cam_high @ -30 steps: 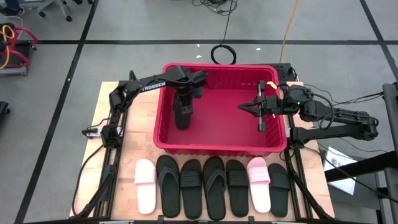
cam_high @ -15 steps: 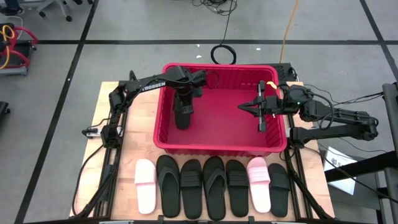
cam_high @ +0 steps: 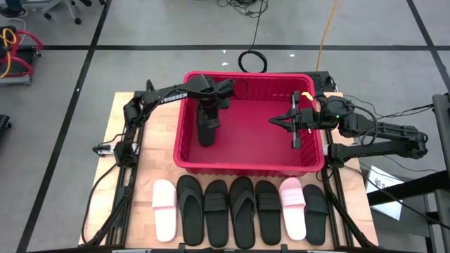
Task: Pick and place slides into bin
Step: Put the black slide into the red bin
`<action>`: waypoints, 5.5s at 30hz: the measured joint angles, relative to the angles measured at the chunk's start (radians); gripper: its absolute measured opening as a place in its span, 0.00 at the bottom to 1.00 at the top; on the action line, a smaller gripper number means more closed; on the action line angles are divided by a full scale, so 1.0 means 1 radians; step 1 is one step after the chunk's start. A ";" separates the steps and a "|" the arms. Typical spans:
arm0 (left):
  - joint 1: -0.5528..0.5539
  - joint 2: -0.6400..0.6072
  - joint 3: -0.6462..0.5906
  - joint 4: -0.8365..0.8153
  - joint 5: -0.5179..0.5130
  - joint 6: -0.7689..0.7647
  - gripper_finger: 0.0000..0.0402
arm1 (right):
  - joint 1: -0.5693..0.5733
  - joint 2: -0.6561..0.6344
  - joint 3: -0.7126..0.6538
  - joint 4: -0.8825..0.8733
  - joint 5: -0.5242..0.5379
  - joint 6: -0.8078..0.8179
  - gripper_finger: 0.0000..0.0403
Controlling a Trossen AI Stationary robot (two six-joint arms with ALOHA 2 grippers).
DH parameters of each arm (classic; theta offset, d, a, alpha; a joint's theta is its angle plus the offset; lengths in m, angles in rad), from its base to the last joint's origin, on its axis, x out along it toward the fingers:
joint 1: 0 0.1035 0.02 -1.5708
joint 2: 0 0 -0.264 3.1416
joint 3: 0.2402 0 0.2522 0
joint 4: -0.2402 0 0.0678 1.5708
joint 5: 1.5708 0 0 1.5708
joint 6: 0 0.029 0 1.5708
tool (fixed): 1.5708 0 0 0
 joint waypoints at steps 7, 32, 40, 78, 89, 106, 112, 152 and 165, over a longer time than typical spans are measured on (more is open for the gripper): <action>0.000 0.000 0.000 -0.003 -0.001 -0.011 0.32 | 0.000 0.000 0.000 0.000 0.000 0.002 0.00; -0.001 0.000 0.000 -0.011 -0.094 0.079 0.39 | 0.000 0.000 0.000 0.000 0.000 0.004 0.00; 0.000 0.000 0.000 -0.040 -0.061 0.082 0.39 | 0.000 0.000 0.000 0.000 0.000 0.004 0.00; -0.014 -0.006 0.001 -0.094 -0.024 0.116 0.39 | 0.000 0.000 0.000 0.012 0.001 -0.016 0.00; -0.025 -0.047 0.001 -0.093 -0.063 0.112 0.39 | 0.000 0.000 0.000 0.011 0.001 -0.017 0.00; -0.019 -0.030 0.002 -0.110 0.155 0.111 0.39 | 0.000 0.000 0.000 0.011 0.001 -0.069 0.00; -0.019 -0.029 0.001 -0.091 0.074 0.110 0.39 | 0.000 0.000 0.000 -0.029 0.004 -0.089 0.00; 0.073 -0.060 -0.050 -0.092 0.465 0.264 0.01 | 0.000 0.000 0.000 -0.070 0.108 -0.040 0.00; 0.063 -0.060 -0.229 0.053 0.356 0.271 0.01 | 0.000 0.000 0.000 -0.087 0.110 -0.040 0.00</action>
